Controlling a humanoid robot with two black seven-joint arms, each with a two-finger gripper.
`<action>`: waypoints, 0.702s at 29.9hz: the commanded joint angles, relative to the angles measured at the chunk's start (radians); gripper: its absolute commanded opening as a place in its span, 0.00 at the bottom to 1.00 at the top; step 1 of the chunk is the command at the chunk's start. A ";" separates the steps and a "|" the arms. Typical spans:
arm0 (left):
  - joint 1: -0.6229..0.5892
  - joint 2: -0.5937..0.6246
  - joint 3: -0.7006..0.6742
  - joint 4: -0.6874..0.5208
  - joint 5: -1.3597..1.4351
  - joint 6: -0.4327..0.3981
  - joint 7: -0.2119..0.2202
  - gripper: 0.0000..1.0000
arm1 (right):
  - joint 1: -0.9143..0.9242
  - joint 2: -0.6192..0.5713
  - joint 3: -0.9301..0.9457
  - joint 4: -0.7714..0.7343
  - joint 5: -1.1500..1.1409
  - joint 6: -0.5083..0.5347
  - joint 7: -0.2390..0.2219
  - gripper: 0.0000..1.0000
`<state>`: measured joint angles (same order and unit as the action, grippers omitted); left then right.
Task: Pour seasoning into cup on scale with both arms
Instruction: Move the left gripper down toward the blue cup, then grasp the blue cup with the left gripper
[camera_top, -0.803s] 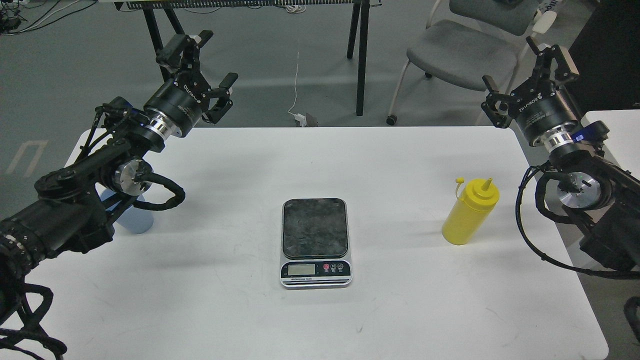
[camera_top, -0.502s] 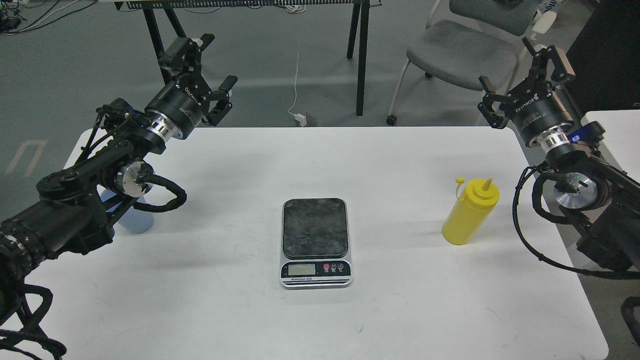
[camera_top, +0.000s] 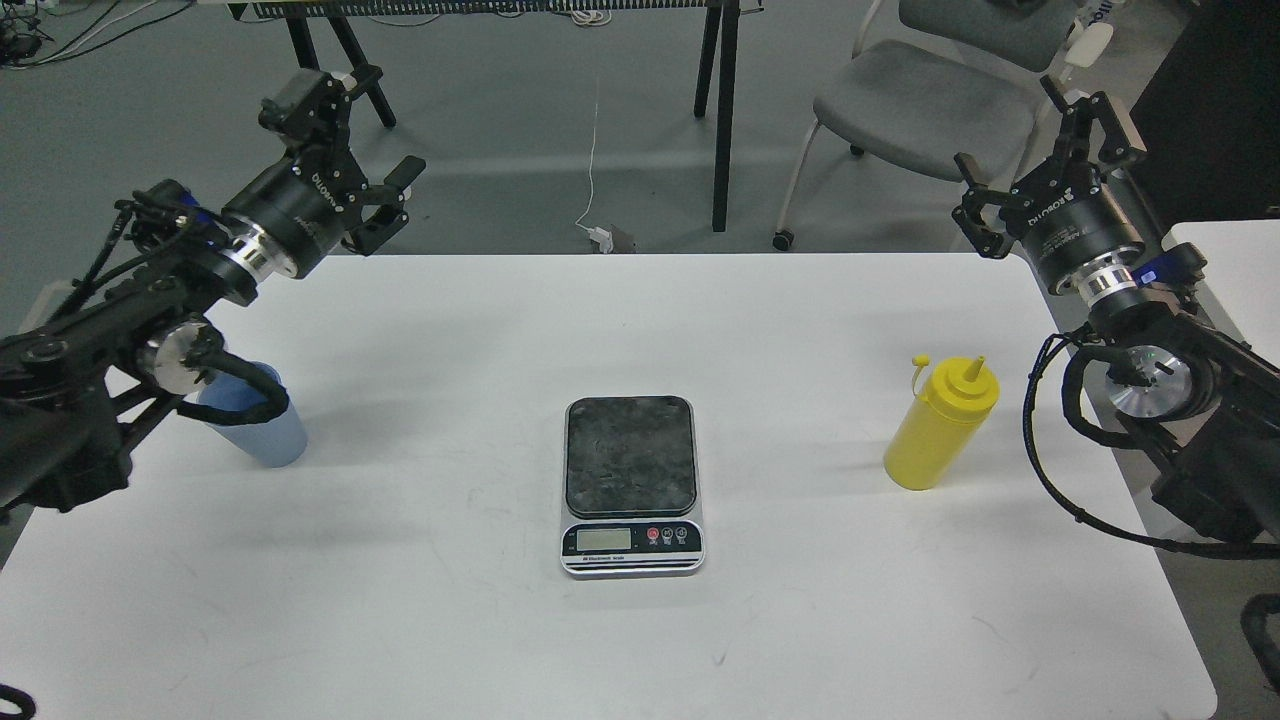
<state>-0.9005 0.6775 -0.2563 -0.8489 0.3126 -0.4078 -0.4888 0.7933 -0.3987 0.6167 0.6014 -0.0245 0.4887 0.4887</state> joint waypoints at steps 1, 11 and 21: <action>-0.023 0.140 0.040 -0.053 0.286 -0.002 0.000 0.99 | -0.003 0.003 0.000 0.000 0.000 0.000 0.000 0.99; 0.052 0.303 0.061 -0.073 0.896 0.153 0.000 0.99 | -0.008 0.012 0.000 0.003 0.000 0.000 0.000 0.99; 0.147 0.234 0.066 -0.016 1.051 0.322 0.000 0.99 | -0.008 0.001 0.002 0.014 0.000 0.000 0.000 0.99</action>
<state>-0.7631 0.9430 -0.1906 -0.9006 1.3584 -0.1013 -0.4889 0.7853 -0.3962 0.6183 0.6141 -0.0252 0.4887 0.4887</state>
